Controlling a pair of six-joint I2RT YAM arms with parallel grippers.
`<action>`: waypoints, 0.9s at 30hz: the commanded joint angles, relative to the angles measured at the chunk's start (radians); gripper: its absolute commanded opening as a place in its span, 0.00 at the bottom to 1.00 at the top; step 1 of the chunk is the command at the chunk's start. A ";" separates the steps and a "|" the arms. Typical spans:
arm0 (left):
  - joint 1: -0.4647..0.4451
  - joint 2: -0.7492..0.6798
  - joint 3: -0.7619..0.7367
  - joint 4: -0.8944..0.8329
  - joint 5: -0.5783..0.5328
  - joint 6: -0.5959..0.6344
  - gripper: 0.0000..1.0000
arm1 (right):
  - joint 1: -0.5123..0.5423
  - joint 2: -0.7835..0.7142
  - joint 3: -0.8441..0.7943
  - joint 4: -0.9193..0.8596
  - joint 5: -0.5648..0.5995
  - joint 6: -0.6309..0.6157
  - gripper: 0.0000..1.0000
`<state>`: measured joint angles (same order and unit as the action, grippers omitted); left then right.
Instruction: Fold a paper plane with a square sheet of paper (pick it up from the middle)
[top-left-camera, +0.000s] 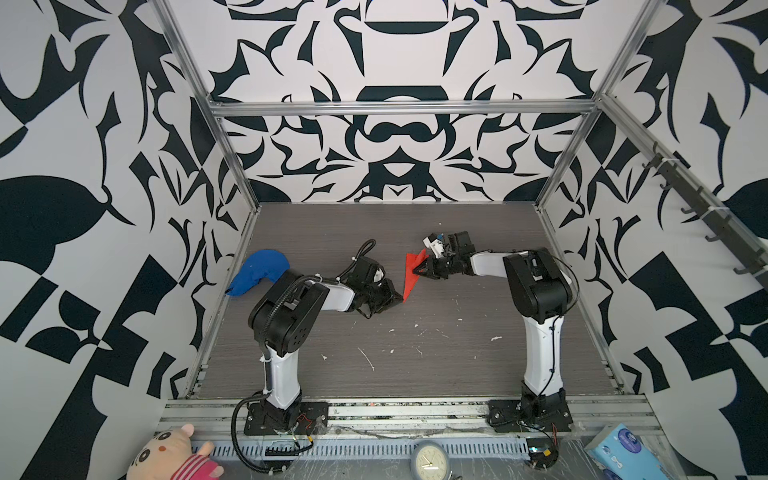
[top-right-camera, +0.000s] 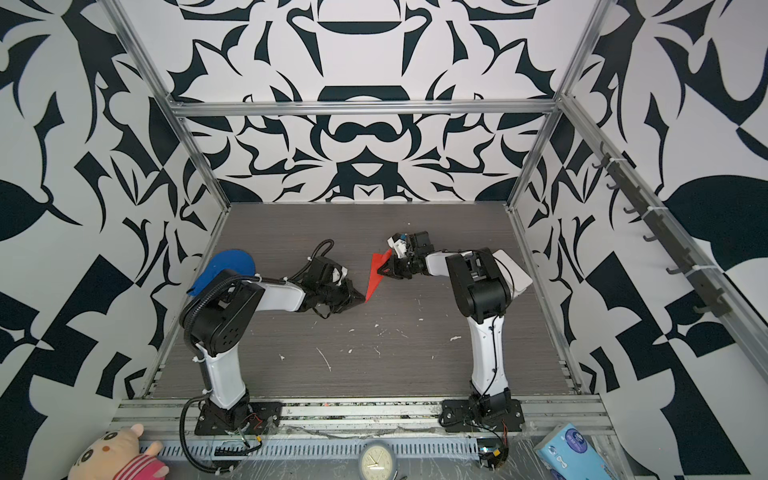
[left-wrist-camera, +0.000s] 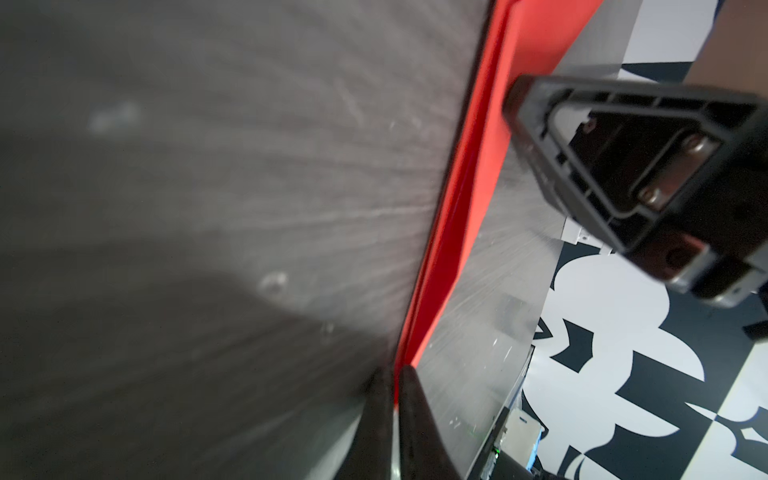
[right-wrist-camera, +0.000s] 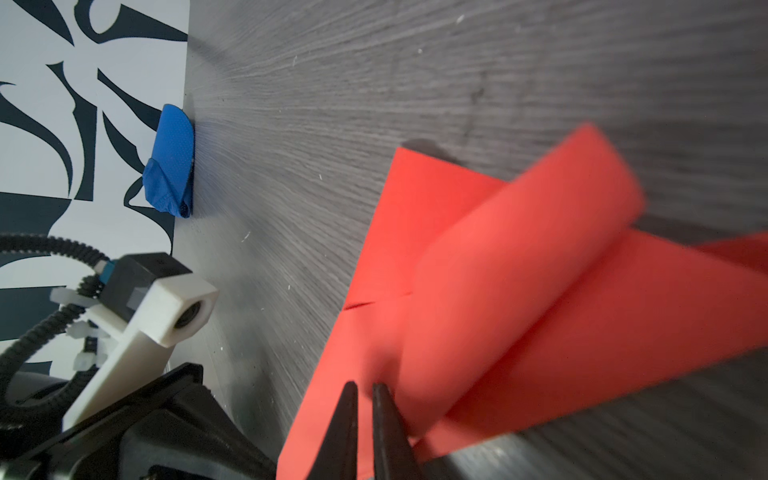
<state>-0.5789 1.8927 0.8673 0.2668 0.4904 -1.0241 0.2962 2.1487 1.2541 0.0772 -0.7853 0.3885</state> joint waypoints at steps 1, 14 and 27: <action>-0.013 -0.029 -0.028 -0.096 0.000 0.003 0.10 | 0.004 0.034 0.008 -0.056 0.057 -0.021 0.14; -0.019 -0.084 0.088 -0.059 -0.051 0.040 0.09 | 0.004 0.037 0.011 -0.065 0.058 -0.028 0.14; -0.019 0.052 0.115 -0.068 -0.046 0.010 0.04 | 0.004 0.043 0.013 -0.065 0.055 -0.026 0.14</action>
<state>-0.5961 1.9301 0.9894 0.2092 0.4465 -1.0035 0.2966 2.1525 1.2613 0.0673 -0.7902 0.3817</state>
